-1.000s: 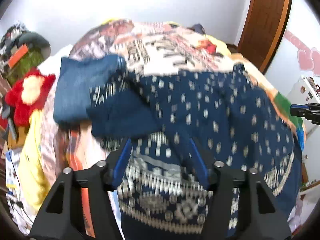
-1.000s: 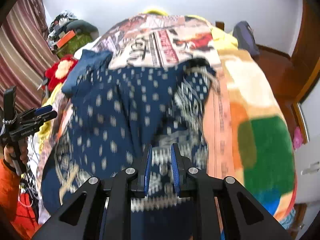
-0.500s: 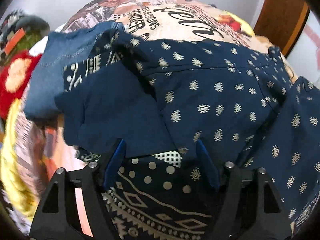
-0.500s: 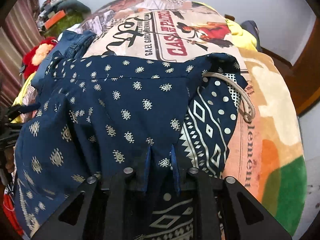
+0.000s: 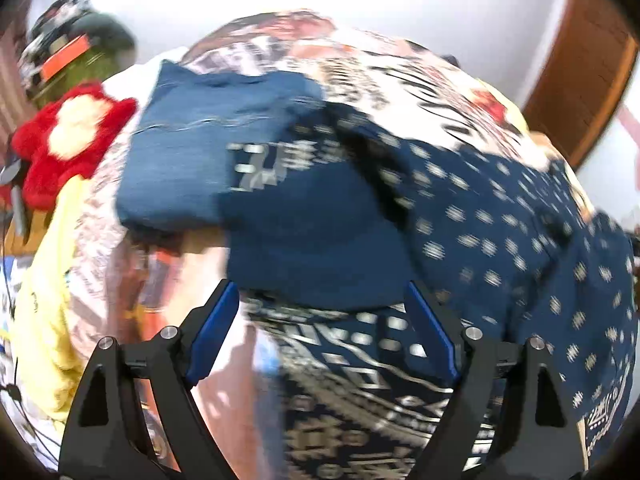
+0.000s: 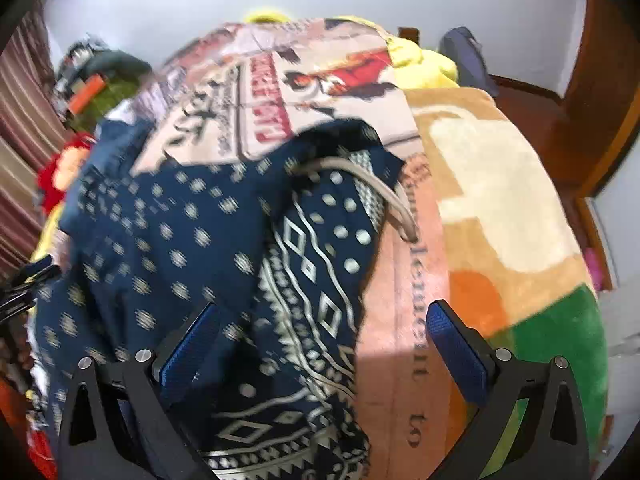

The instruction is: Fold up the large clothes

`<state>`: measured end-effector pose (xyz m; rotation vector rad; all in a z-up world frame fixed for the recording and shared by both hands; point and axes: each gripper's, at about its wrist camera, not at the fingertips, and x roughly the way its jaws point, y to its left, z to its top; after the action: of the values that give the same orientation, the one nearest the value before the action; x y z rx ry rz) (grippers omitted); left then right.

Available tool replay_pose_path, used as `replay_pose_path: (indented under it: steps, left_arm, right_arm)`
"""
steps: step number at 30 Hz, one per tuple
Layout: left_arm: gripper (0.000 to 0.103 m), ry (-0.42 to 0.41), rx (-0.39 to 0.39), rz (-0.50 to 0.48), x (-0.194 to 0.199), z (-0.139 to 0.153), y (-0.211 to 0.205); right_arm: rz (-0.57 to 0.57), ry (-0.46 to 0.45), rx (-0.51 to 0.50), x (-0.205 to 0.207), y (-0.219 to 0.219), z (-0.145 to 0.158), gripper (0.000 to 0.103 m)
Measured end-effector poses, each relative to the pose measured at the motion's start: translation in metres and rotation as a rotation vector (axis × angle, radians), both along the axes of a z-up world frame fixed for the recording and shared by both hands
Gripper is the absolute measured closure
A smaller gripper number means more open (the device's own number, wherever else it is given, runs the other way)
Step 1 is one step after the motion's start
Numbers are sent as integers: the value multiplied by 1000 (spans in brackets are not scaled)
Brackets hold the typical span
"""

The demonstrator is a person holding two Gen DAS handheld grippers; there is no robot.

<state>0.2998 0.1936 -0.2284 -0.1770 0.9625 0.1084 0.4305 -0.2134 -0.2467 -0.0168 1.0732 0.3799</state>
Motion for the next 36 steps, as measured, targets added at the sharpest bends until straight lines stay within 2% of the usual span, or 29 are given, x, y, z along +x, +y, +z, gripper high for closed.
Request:
replay_pose_path:
  steps: [2,5,7,10,14,19,20,21,22,24,27,30,33,36]
  left_arm:
    - [18,12,-54,38,3,-6,23]
    - [19,40,-179,97,11,-23,53]
    - [24,56,-257,109,21,-37,65]
    - [32,84,-316,99,36,-55,70]
    - [38,89,-359,43,56,-67,62]
    - [63,86,-403,30,67,-76,52]
    - [66,80,-395,31,65,-74,49]
    - [74,73,-385,25,63,-71,46]
    - [78,71,-359,23,61,-67,42]
    - [81,70,-292,22,55,-56,32]
    - [82,17,-160,-26,45,-26,11]
    - [82,-95,72,-111,37,21,-17]
    - [82,-157,139,-134,41,57,-26]
    - [82,-216,167,-143,52,83,-21]
  right_arm:
    - [-4,4,50,7,-1,2,0]
    - [-21,32,90,25,-1,-5,1]
    - [-46,59,91,38,-1,-13,11]
    - [-55,98,83,58,2,-25,23]
    - [-44,73,81,75,10,-29,27]
    - [6,67,56,85,30,-39,58]
    - [13,63,53,86,33,-40,63]
    - [18,62,53,86,36,-40,76]
    - [20,69,64,86,38,-40,85]
    - [7,65,54,86,41,-36,92]
    - [38,18,27,84,49,-22,94]
    - [70,-46,21,85,54,4,95]
    - [85,-87,39,91,59,30,95]
    - [110,-146,38,96,73,56,96]
